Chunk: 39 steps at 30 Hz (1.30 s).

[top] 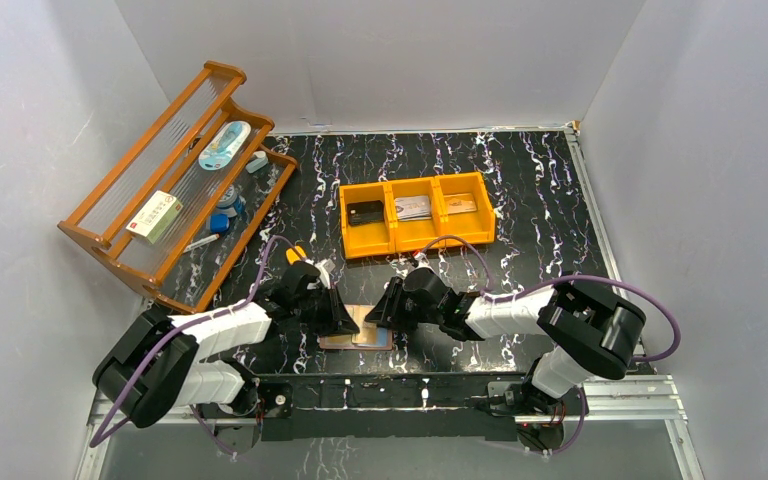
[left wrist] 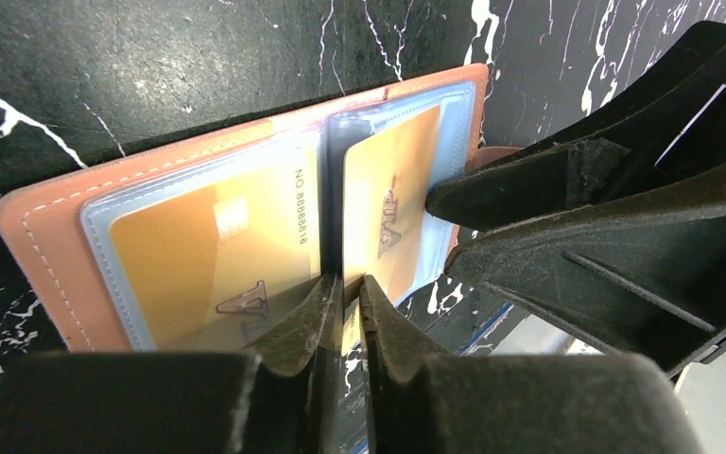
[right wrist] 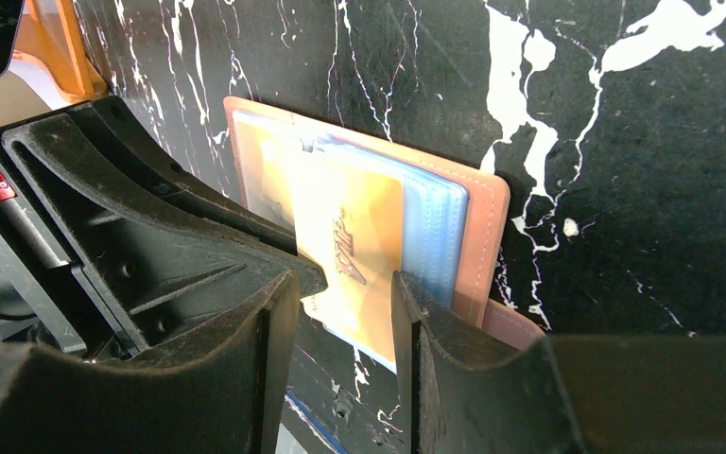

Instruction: Take the credit cards out of the card holder

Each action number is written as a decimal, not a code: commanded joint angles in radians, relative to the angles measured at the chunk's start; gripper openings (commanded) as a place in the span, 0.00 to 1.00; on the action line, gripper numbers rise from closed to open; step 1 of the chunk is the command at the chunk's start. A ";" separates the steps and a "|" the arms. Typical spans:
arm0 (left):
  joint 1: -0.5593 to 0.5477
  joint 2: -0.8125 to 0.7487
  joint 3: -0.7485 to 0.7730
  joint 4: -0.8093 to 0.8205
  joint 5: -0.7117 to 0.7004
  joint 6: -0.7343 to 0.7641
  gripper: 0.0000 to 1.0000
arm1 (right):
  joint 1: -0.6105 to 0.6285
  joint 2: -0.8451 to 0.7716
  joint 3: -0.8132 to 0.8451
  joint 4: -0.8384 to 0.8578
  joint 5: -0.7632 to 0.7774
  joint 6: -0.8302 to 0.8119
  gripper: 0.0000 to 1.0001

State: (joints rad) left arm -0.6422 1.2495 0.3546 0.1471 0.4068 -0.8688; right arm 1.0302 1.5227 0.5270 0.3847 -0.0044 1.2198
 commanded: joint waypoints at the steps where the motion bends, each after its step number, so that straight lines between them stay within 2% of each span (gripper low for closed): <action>1: 0.002 -0.018 0.017 -0.066 -0.011 0.019 0.05 | 0.001 -0.002 -0.027 -0.099 0.016 -0.016 0.50; 4: 0.003 -0.034 0.032 -0.110 -0.030 0.034 0.00 | 0.001 -0.002 -0.027 -0.104 0.020 -0.017 0.50; 16: 0.003 -0.082 0.108 -0.326 -0.127 0.110 0.00 | 0.000 -0.022 -0.024 -0.140 0.042 -0.021 0.50; 21: 0.002 -0.084 0.109 -0.316 -0.109 0.106 0.00 | 0.001 -0.040 -0.007 -0.159 0.043 -0.037 0.50; 27: 0.003 -0.069 0.103 -0.288 -0.072 0.106 0.03 | -0.002 -0.093 0.086 -0.266 0.042 -0.135 0.52; 32: 0.003 -0.065 0.103 -0.273 -0.062 0.104 0.04 | -0.002 -0.096 0.129 -0.186 -0.038 -0.170 0.51; 39: 0.003 -0.065 0.096 -0.244 -0.044 0.089 0.07 | -0.003 0.034 0.155 -0.099 -0.113 -0.152 0.50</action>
State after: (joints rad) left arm -0.6415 1.1835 0.4500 -0.0971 0.3485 -0.7853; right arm 1.0294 1.4937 0.6518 0.2249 -0.0715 1.0698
